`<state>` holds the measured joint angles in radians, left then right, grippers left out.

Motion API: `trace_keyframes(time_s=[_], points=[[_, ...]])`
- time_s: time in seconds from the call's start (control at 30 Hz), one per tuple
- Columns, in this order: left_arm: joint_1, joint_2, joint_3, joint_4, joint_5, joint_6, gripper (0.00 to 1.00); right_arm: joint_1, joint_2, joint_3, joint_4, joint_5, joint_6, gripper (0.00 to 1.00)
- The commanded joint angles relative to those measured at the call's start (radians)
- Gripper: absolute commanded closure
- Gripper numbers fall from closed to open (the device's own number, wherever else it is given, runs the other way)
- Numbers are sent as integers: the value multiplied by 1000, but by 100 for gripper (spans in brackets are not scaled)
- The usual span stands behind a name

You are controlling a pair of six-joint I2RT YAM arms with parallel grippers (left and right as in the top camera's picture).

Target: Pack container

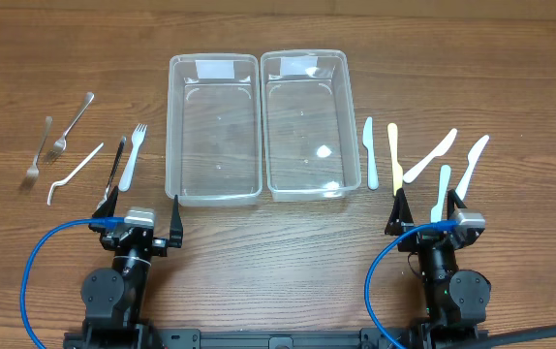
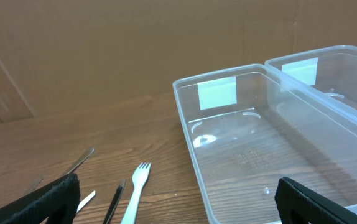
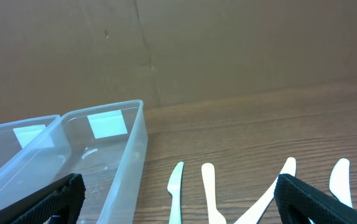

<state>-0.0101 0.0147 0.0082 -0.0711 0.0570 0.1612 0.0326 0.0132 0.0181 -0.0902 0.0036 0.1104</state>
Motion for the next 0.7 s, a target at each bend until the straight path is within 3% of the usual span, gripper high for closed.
trace_keyframes(time_s=[0.0, 0.67], points=[[10, -10, -4, 0, 18, 15, 0, 1, -6, -10, 6, -6, -3, 0], [10, -10, -4, 0, 18, 15, 0, 1, -6, -10, 6, -6, -6, 0]])
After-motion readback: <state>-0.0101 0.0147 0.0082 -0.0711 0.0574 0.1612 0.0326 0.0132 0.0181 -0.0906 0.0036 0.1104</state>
